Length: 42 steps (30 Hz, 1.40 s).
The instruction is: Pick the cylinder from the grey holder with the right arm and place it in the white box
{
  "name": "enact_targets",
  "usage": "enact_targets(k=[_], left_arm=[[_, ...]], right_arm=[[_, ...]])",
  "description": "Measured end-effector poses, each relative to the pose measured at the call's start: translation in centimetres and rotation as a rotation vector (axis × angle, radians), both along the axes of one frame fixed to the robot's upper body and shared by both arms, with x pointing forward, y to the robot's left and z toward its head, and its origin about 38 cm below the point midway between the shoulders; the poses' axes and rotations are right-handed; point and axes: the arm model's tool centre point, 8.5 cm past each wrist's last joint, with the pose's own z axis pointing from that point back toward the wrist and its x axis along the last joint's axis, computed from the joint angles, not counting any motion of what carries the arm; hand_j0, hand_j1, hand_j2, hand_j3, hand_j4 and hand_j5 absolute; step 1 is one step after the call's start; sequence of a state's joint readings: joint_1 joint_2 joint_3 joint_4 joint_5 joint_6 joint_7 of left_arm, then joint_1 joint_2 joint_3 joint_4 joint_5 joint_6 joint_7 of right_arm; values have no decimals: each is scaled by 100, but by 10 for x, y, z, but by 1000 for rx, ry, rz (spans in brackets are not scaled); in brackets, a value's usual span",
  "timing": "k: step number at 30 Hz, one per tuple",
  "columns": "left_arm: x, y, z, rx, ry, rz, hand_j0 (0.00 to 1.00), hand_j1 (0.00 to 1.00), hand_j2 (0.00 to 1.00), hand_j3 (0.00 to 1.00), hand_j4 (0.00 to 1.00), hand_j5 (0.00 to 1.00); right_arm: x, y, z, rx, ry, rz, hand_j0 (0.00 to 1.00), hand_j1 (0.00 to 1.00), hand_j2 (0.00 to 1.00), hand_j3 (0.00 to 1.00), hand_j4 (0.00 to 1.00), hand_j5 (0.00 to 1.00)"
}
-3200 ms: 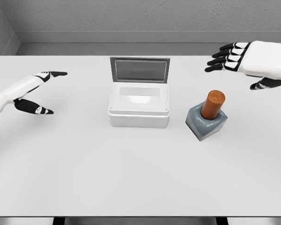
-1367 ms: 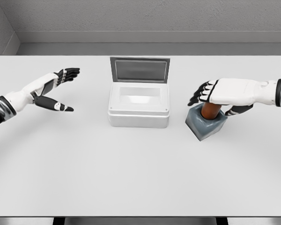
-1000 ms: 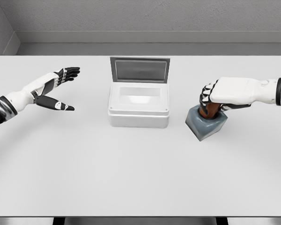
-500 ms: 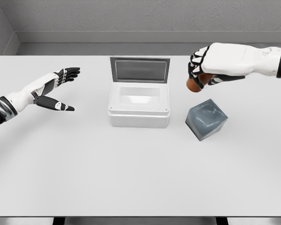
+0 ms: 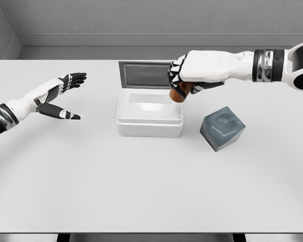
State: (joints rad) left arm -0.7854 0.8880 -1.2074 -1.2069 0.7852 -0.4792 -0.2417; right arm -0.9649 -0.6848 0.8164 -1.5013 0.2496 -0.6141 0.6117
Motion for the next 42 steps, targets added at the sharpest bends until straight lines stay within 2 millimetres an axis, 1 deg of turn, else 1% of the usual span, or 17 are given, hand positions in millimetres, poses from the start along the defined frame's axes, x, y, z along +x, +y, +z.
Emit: enact_targets(k=[6,10,17,23,32,33,34,35,36,40,42], left_arm=[[-1,0,-1,-1,1,-2,100,100,100,100,100,100],[-1,0,-1,-2,0,-2,100,100,100,100,100,100],[-2,0,-2,-3,1,-4,100,100,100,100,100,100],[-2,-1,-3,-3,2,-5,100,100,100,100,100,100],[-2,-1,-2,-4,1,-9,100,100,100,100,100,100],[-2,-1,-2,-4,1,-9,100,100,100,100,100,100],[-2,-1,-2,-4,1,-9,100,100,100,100,100,100],[-2,-1,-2,-4,1,-9,100,100,100,100,100,100],[-2,-2,-2,-4,1,-9,100,100,100,100,100,100],[-3,-2,-3,-4,2,-10,100,100,100,100,100,100],[-3,-2,-3,-4,1,-11,100,100,100,100,100,100]], right_arm=[[7,9,-19,-35,29,-4,22,22,22,22,22,22],[12,11,-21,-50,30,-11,22,22,22,22,22,22],[17,12,-34,-77,50,-23,22,22,22,22,22,22],[18,16,-31,-83,41,-15,22,22,22,22,22,22],[17,22,-33,-84,44,-4,23,23,23,23,23,23],[17,22,-33,-84,44,-3,26,26,26,26,26,26],[18,23,-30,-83,37,-2,45,45,45,45,45,45],[18,23,-29,-83,34,-2,95,95,95,95,95,95],[18,23,-28,-83,32,-1,100,100,100,100,100,100],[11,29,-15,-73,-5,28,100,100,100,100,100,100],[8,27,-8,-60,-21,30,100,100,100,100,100,100]])
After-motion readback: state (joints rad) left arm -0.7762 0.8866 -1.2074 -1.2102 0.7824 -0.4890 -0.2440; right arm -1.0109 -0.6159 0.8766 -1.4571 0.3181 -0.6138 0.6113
